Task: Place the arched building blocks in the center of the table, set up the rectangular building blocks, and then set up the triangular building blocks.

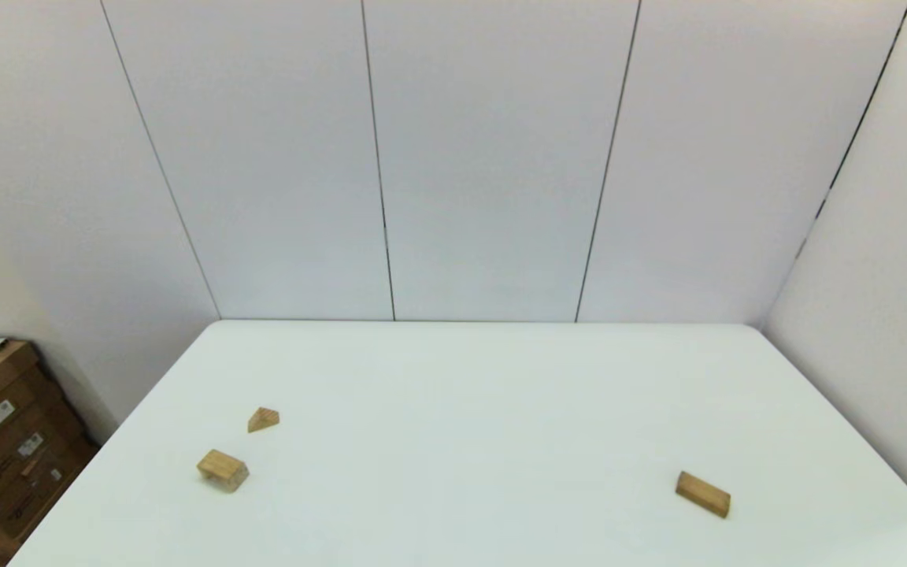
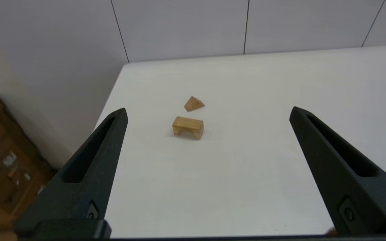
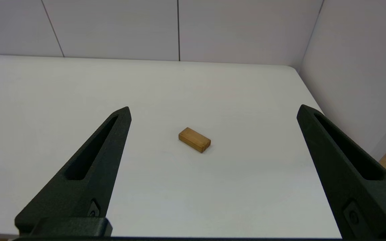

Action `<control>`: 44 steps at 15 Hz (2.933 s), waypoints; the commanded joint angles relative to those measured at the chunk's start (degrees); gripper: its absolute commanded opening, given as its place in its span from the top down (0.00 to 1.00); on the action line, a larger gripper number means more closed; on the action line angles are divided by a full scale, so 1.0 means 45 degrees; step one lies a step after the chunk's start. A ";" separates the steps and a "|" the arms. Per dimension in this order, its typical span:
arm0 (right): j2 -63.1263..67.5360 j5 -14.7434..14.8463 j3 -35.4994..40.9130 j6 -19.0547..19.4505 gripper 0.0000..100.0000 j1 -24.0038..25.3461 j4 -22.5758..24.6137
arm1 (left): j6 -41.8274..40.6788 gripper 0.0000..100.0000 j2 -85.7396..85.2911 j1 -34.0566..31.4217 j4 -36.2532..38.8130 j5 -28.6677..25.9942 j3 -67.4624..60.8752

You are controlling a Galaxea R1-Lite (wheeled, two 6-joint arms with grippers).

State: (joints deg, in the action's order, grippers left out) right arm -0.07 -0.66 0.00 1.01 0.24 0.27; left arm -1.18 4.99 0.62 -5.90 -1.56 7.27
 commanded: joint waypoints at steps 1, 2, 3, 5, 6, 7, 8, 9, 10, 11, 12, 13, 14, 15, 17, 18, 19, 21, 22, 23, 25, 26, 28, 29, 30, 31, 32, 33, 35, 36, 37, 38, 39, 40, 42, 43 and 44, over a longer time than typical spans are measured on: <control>-0.0003 -0.0010 0.0000 0.0010 0.00 0.0004 0.0019 | 0.3817 0.00 0.9205 -0.0001 -0.0896 0.0151 0.4792; 0.0016 -0.0010 0.0000 0.0010 0.00 0.0004 -0.0001 | 0.4599 0.00 1.0943 -0.0001 -0.0876 0.0171 0.5456; 0.0016 -0.0010 0.0000 0.0010 0.00 0.0004 -0.0001 | 0.5009 0.00 1.2330 0.0018 -0.0876 0.0171 0.5866; 0.0016 -0.0010 0.0000 0.0029 0.00 0.0004 -0.0001 | 0.5497 0.00 1.4439 0.0116 -0.0622 0.0132 0.6237; 0.0016 0.0010 0.0000 0.0010 0.00 0.0004 -0.0001 | 0.6103 0.00 1.5689 0.0135 -0.0232 0.0151 0.6315; -0.0003 0.0010 0.0000 0.0010 0.00 0.0004 -0.0001 | 0.6689 0.00 1.6705 0.0135 -0.0017 0.0151 0.6393; 0.0016 -0.0010 0.0000 0.0010 0.00 0.0004 -0.0001 | 0.7333 0.00 1.7681 0.0116 0.0081 0.0171 0.6569; -0.0003 0.0010 0.0000 0.0010 0.00 0.0004 -0.0001 | 0.7978 0.00 1.8560 0.0096 0.0139 0.0171 0.6823; 0.0016 -0.0010 0.0020 0.0010 0.00 0.0004 -0.0001 | 0.8622 0.00 1.9419 0.0096 0.0139 0.0171 0.7155; 0.0016 -0.0010 0.0000 0.0010 0.00 0.0004 -0.0001 | 0.9403 0.00 2.0240 0.0038 0.0081 0.0210 0.7526; -0.0003 0.0010 0.0000 0.0010 0.00 0.0004 -0.0001 | 1.0087 0.00 2.1119 -0.0119 0.0042 0.0347 0.7858; 0.0016 0.0010 0.0000 0.0010 0.00 0.0004 -0.0001 | 1.0478 0.00 2.2056 -0.0275 0.0042 0.0601 0.8092; 0.0016 -0.0010 0.0000 0.0010 0.00 0.0004 -0.0001 | 1.0712 0.00 2.2798 -0.0431 0.0061 0.0679 0.8346; 0.0016 0.0010 0.0000 0.0010 0.00 0.0004 -0.0001 | 1.1083 0.00 2.3462 -0.0626 0.0061 0.0679 0.8639; -0.0003 0.0010 0.0000 0.0010 0.00 0.0004 -0.0001 | 1.1864 0.00 2.4693 -0.1076 0.0042 0.0679 0.9577; 0.0016 0.0010 0.0000 0.0010 0.00 0.0004 -0.0001 | 1.2138 0.00 2.5201 -0.1193 0.0003 0.0679 0.9987; 0.0016 -0.0010 0.0000 0.0010 0.00 0.0004 0.0019 | 1.2255 0.00 2.5533 -0.1212 -0.0193 0.0679 1.0260; 0.0016 -0.0010 0.0000 0.0010 0.00 0.0004 -0.0001 | 1.2509 0.00 2.5904 -0.1173 -0.0466 0.0659 1.0729; 0.0016 0.0010 0.0000 0.0010 0.00 0.0004 -0.0001 | 1.2587 0.00 2.6099 -0.1173 -0.0505 0.0659 1.0924; 0.0016 -0.0010 0.0000 0.0010 0.00 0.0004 -0.0001 | 1.2587 0.00 2.6294 -0.1173 -0.0544 0.0659 1.1061; 0.0016 0.0010 0.0000 0.0010 0.00 0.0004 -0.0001 | 1.2548 0.00 2.6314 -0.1154 -0.0564 0.0659 1.1159; 0.0016 0.0010 0.0000 0.0010 0.00 0.0004 -0.0001 | 1.2548 0.00 2.6314 -0.1134 -0.0564 0.0659 1.1159; 0.0016 -0.0010 0.0000 0.0010 0.00 0.0004 -0.0001 | 1.2528 0.00 2.6392 -0.0978 -0.0720 0.0679 1.1178; 0.0016 -0.0010 0.0000 0.0010 0.00 0.0004 -0.0001 | 1.2528 0.00 2.6490 -0.0900 -0.0896 0.0718 1.1257; 0.0016 0.0010 0.0000 0.0010 0.00 0.0004 -0.0001 | 1.2548 0.00 2.6568 -0.0841 -0.1111 0.0776 1.1413; 0.0016 -0.0010 0.0000 0.0010 0.00 0.0004 0.0019 | 1.2548 0.00 2.6626 -0.0822 -0.1326 0.0835 1.1471; 0.0016 -0.0010 0.0000 0.0010 0.00 0.0004 -0.0001 | 1.2548 0.00 2.6665 -0.0763 -0.1326 0.0913 1.1471; -0.0003 -0.0010 0.0000 0.0010 0.00 0.0004 -0.0001 | 1.2528 0.00 2.6744 -0.0705 -0.1326 0.1030 1.1491; -0.0003 0.0010 0.0000 0.0010 0.00 0.0004 -0.0001 | 1.2587 0.00 2.6939 -0.0529 -0.1345 0.1304 1.1589; 0.0016 -0.0010 0.0000 0.0010 0.00 0.0004 -0.0001 | 1.2607 0.00 2.6958 -0.0431 -0.1345 0.1480 1.1608; 0.0016 0.0010 0.0000 0.0010 0.00 0.0004 -0.0001 | 1.2646 0.00 2.6978 -0.0392 -0.1345 0.1538 1.1608; 0.0016 -0.0010 0.0000 0.0010 0.00 0.0004 -0.0001 | 1.2685 0.00 2.7056 -0.0373 -0.1326 0.1538 1.1628; 0.0016 -0.0010 0.0000 0.0010 0.00 0.0004 -0.0001 | 1.2665 0.00 2.7076 -0.0333 -0.1345 0.1558 1.1628; 0.0016 -0.0010 0.0000 0.0010 0.00 0.0004 -0.0001 | 1.2685 0.00 2.7076 -0.0294 -0.1345 0.1558 1.1628; 0.0016 0.0010 0.0000 0.0010 0.00 0.0004 0.0019 | 1.2724 1.00 2.7154 -0.0294 -0.1345 0.1636 1.1647; 0.0016 -0.0010 0.0000 0.0010 0.00 0.0004 -0.0001 | 1.2743 1.00 2.7232 -0.0216 -0.1326 0.1831 1.1647; 0.0016 -0.0010 0.0000 0.0010 0.00 0.0004 -0.0001 | 1.2743 1.00 2.7310 -0.0138 -0.1345 0.1948 1.1628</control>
State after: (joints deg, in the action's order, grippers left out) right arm -0.07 -0.63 0.00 1.04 0.24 0.24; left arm 55.83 127.37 -0.44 -11.82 6.61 59.65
